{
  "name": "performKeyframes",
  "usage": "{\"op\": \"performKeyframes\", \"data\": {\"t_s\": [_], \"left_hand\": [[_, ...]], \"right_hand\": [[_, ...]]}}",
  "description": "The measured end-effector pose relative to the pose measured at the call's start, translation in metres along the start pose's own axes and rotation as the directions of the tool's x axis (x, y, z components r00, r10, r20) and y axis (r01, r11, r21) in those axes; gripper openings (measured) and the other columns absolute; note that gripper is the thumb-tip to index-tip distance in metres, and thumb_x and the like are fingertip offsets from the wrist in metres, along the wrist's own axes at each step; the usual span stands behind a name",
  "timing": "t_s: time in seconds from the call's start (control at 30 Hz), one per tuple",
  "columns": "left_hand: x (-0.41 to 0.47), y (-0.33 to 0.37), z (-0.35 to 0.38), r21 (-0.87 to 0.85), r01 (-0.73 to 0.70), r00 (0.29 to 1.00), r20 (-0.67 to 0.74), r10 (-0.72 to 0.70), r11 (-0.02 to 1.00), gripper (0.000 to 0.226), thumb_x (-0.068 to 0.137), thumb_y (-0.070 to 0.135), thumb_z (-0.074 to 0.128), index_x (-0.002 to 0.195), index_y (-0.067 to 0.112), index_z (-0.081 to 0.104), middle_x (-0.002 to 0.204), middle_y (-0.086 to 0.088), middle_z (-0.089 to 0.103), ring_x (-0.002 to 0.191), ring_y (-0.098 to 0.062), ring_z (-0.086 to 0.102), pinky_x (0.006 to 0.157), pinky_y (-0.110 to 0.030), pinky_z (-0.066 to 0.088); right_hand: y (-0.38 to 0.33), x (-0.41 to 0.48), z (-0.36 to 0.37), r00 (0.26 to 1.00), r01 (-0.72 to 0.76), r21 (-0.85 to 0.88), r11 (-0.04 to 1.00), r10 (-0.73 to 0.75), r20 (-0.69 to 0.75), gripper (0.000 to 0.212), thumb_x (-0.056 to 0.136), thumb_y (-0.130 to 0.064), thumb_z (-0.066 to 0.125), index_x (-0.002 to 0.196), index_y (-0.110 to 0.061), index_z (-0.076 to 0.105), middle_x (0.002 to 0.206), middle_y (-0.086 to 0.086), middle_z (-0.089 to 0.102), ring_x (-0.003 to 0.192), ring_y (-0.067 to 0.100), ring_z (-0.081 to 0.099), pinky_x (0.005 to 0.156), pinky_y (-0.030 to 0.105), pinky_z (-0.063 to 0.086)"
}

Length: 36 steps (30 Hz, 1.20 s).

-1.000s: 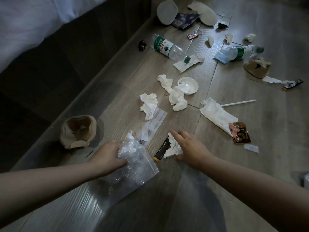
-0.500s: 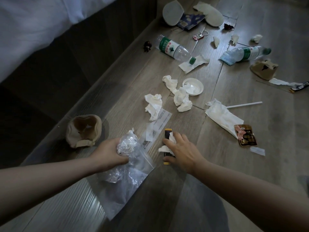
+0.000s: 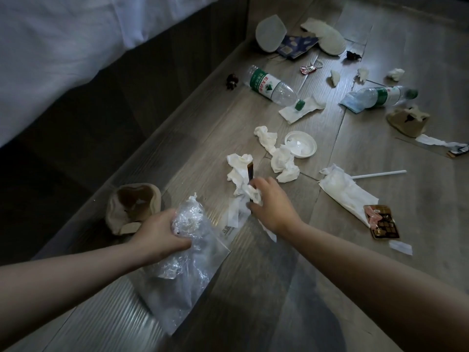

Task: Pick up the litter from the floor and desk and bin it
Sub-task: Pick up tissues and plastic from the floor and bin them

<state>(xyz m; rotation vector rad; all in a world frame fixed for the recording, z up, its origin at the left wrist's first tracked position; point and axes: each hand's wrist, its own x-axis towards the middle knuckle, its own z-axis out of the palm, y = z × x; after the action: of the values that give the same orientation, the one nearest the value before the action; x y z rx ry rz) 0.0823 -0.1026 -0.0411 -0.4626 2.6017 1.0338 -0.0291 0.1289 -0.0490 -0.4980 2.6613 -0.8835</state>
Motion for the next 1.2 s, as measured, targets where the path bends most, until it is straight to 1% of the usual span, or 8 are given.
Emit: {"op": "performKeyframes", "data": {"t_s": [0.1, 0.2, 0.33, 0.43, 0.67, 0.83, 1.03, 1.2], "left_hand": [[-0.001, -0.003, -0.001, 0.002, 0.002, 1.0, 0.027, -0.002, 1.0, 0.03, 0.061, 0.022, 0.079, 0.084, 0.027, 0.06, 0.075, 0.007, 0.065, 0.07, -0.002, 0.06, 0.055, -0.018, 0.042], [0.001, -0.006, -0.002, -0.022, 0.021, 0.999, 0.028, -0.02, 1.0, 0.03, 0.062, 0.022, 0.079, 0.086, 0.025, 0.061, 0.077, 0.007, 0.066, 0.071, -0.004, 0.062, 0.057, -0.019, 0.045], [0.009, -0.004, -0.004, -0.028, 0.033, 0.999, 0.006, -0.033, 0.999, 0.032, 0.063, 0.021, 0.079, 0.089, 0.022, 0.061, 0.077, 0.006, 0.066, 0.072, -0.005, 0.062, 0.057, -0.02, 0.044], [0.012, -0.004, -0.005, -0.023, 0.039, 0.999, -0.016, -0.039, 0.999, 0.03, 0.062, 0.021, 0.079, 0.087, 0.021, 0.062, 0.075, 0.005, 0.066, 0.069, -0.005, 0.061, 0.055, -0.02, 0.042], [0.014, -0.007, -0.003, 0.008, 0.052, 0.998, 0.02, -0.052, 0.999, 0.03, 0.062, 0.024, 0.079, 0.087, 0.022, 0.062, 0.075, 0.005, 0.066, 0.069, -0.004, 0.062, 0.055, -0.018, 0.042], [0.012, -0.004, 0.0, 0.038, 0.02, 1.0, 0.004, -0.02, 0.999, 0.027, 0.061, 0.023, 0.079, 0.072, 0.029, 0.056, 0.069, 0.01, 0.063, 0.065, 0.004, 0.056, 0.053, -0.01, 0.039], [0.011, -0.01, 0.0, 0.041, 0.028, 0.999, 0.037, -0.029, 0.999, 0.026, 0.059, 0.026, 0.079, 0.074, 0.027, 0.058, 0.069, 0.009, 0.064, 0.064, 0.003, 0.058, 0.051, -0.013, 0.037], [0.012, -0.015, 0.0, 0.042, 0.035, 0.998, 0.059, -0.038, 0.998, 0.024, 0.059, 0.025, 0.078, 0.073, 0.027, 0.058, 0.067, 0.008, 0.064, 0.062, 0.002, 0.059, 0.049, -0.011, 0.036]], "right_hand": [[-0.005, 0.021, 0.0, 0.999, -0.032, -0.063, 0.997, 0.034, 0.025, 0.074, 0.082, -0.038, 0.071, 0.143, -0.031, 0.03, 0.135, 0.005, 0.036, 0.122, 0.025, 0.044, 0.097, 0.036, 0.043], [-0.003, 0.034, -0.002, 0.987, -0.153, -0.299, 0.942, 0.163, 0.008, 0.115, 0.067, -0.071, 0.067, 0.152, -0.035, -0.002, 0.157, 0.012, 0.003, 0.142, 0.036, 0.009, 0.11, 0.051, 0.027], [0.009, 0.046, -0.012, 0.989, -0.127, -0.362, 0.923, 0.147, 0.028, 0.132, 0.052, -0.088, 0.059, 0.148, -0.041, -0.019, 0.154, 0.005, -0.034, 0.141, 0.037, -0.029, 0.109, 0.068, 0.005], [0.019, 0.055, -0.018, 0.972, -0.101, -0.33, 0.939, 0.164, 0.169, 0.138, 0.042, -0.089, 0.061, 0.143, -0.048, -0.024, 0.149, -0.001, -0.043, 0.135, 0.037, -0.038, 0.106, 0.072, 0.001], [0.022, 0.043, 0.019, 0.924, -0.008, -0.351, 0.936, 0.141, 0.355, 0.127, 0.04, -0.097, 0.051, 0.141, -0.056, -0.015, 0.157, 0.002, -0.026, 0.138, 0.042, -0.032, 0.104, 0.074, -0.004], [0.029, 0.032, 0.03, 0.956, 0.035, -0.48, 0.876, 0.111, 0.272, 0.123, 0.052, -0.094, 0.047, 0.149, -0.044, -0.01, 0.159, 0.008, -0.017, 0.144, 0.041, -0.018, 0.11, 0.068, -0.003], [0.032, 0.016, 0.033, 0.993, 0.086, -0.513, 0.854, -0.031, 0.114, 0.106, 0.066, -0.09, 0.039, 0.151, -0.031, 0.017, 0.152, 0.012, 0.02, 0.138, 0.034, 0.014, 0.108, 0.055, 0.022], [0.029, 0.012, 0.033, 0.993, 0.114, -0.46, 0.881, -0.089, 0.075, 0.097, 0.071, -0.08, 0.051, 0.145, -0.021, 0.034, 0.143, 0.009, 0.032, 0.131, 0.03, 0.026, 0.105, 0.046, 0.03]]}}
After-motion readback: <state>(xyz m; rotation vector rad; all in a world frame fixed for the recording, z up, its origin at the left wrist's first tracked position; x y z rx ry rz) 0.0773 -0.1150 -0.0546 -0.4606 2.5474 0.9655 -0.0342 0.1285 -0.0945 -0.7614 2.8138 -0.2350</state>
